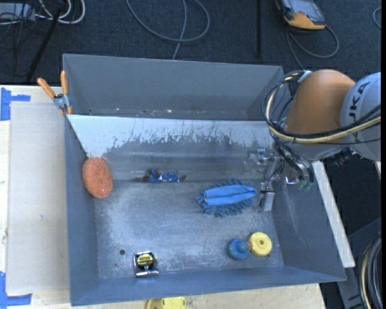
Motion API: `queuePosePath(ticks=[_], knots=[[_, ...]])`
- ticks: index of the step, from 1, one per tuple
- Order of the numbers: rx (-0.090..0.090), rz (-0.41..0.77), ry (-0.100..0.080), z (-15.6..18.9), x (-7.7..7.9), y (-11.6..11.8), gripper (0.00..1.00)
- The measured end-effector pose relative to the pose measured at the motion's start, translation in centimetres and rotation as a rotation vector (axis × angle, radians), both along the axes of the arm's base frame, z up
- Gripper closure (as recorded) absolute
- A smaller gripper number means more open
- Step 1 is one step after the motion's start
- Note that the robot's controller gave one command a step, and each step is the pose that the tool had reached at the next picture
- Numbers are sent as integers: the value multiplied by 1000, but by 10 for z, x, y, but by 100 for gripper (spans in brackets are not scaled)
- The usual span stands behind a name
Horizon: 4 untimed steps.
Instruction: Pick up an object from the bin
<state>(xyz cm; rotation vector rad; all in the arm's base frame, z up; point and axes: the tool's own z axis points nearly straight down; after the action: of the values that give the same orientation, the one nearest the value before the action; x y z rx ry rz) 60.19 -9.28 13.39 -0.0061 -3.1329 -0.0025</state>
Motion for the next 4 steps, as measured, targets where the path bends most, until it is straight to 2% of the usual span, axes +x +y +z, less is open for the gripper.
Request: queuePosePath(ticks=[1,2,3,4], knots=[[-1,2,-7,5,1,0,0],[-2,53,-13,-34,7,23,0],[-2,-191,-9,-64,14,49,100],[-3,-190,-9,-64,14,50,100]])
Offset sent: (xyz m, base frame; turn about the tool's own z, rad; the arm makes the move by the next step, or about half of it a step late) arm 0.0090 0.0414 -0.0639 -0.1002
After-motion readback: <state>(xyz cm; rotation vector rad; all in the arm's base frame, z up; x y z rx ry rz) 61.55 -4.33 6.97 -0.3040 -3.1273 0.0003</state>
